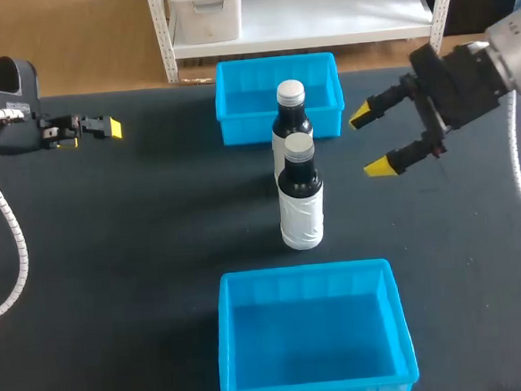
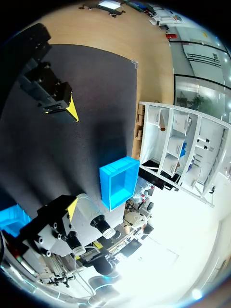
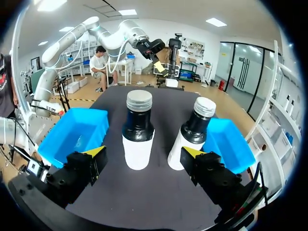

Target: Pick up the bottle, and place it in the far bin if it is heavy, or in the near bin if it is light.

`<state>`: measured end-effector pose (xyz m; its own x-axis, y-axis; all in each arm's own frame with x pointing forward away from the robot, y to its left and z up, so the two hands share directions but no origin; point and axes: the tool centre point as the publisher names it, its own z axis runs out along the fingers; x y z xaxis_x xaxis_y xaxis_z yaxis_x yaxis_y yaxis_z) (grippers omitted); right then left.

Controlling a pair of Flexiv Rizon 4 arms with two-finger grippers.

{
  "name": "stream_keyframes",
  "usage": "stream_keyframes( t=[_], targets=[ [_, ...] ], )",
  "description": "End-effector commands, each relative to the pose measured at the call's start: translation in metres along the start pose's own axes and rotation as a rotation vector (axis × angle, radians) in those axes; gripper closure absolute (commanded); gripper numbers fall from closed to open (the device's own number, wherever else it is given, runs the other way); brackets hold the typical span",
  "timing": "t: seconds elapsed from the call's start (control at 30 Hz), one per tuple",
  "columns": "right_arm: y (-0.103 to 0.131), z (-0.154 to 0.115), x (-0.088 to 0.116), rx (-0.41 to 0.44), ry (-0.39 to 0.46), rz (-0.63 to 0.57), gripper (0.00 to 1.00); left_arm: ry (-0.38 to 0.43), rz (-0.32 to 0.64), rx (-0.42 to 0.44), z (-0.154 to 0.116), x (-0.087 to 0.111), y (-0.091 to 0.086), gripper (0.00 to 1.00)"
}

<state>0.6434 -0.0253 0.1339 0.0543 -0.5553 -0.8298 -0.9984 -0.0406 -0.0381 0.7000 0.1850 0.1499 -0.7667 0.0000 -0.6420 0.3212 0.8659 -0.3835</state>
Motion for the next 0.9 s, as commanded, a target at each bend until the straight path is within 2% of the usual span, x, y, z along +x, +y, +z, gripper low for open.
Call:
stream_keyframes(
  t=[0.03, 0.9],
  targets=[
    [-0.002, 0.011, -0.004, 0.003, -0.002, -0.001, 0.0, 0.0, 0.0, 0.0, 0.0, 0.0, 0.0, 0.0],
    [0.012, 0.063, -0.03, -0.006, -0.037, 0.022, 0.0, 0.0, 0.0, 0.0, 0.0, 0.0, 0.0, 0.0]
  ],
)
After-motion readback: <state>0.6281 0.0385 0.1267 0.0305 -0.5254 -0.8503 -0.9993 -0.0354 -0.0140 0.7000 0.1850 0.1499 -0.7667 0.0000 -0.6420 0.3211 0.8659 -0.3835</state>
